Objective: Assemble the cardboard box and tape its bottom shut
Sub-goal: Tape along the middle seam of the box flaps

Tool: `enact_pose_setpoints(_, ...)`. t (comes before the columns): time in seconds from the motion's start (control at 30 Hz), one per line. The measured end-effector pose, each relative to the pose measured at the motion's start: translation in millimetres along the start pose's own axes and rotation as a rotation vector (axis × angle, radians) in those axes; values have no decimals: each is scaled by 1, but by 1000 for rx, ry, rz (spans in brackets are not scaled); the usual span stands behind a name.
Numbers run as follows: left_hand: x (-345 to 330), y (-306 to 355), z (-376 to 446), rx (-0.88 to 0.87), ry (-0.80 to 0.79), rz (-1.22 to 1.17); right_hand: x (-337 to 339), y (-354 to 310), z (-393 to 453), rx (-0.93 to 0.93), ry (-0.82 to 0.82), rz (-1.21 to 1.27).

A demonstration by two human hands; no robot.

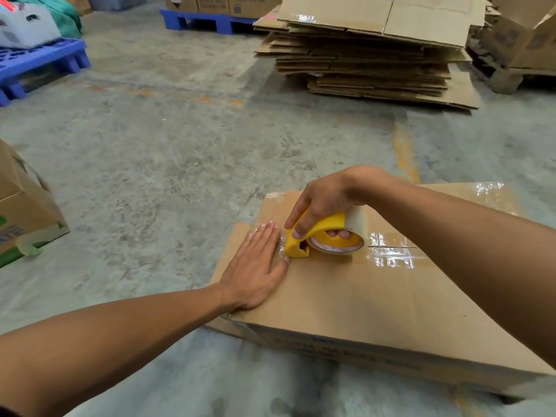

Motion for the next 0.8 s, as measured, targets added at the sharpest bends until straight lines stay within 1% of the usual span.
enact_pose_setpoints(0.23, 1, 2, 0, -20, 0, 48, -1, 7, -6, 9, 50, -40)
enact_pose_setpoints(0.33, 1, 8, -1, -20, -31, 85, 2, 18, -9, -5, 26, 10)
enact_pose_setpoints(0.4, -3, 24, 2, -34, -40, 151, 2, 32, -16, -23, 8, 14)
enact_pose_setpoints(0.5, -14, 48, 6, -81, -43, 257, 7, 75, -39, -58, 23, 31)
enact_pose_setpoints(0.6, -13, 53, 6, -103, -63, 266, 14, 137, -83, -110, 107, 15)
enact_pose_setpoints(0.67, -10, 51, 5, -109, -71, 286, 12, 174, -111, -137, 150, 80)
enact_pose_setpoints(0.73, -10, 52, 4, -112, -79, 303, 7, 199, -124, -108, 174, 139)
enact_pose_setpoints(0.8, -10, 55, 5, -114, -93, 312, 4, 209, -125, -74, 184, 149)
Point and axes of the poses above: each hand's wrist, its own z-axis towards the middle knuckle, its own x-axis out of the back of the hand, y = z × x, the point moved 1 cm from there along z, towards the middle knuckle, and after that the axes turned 14 degrees about z, right-handed, at the moved point
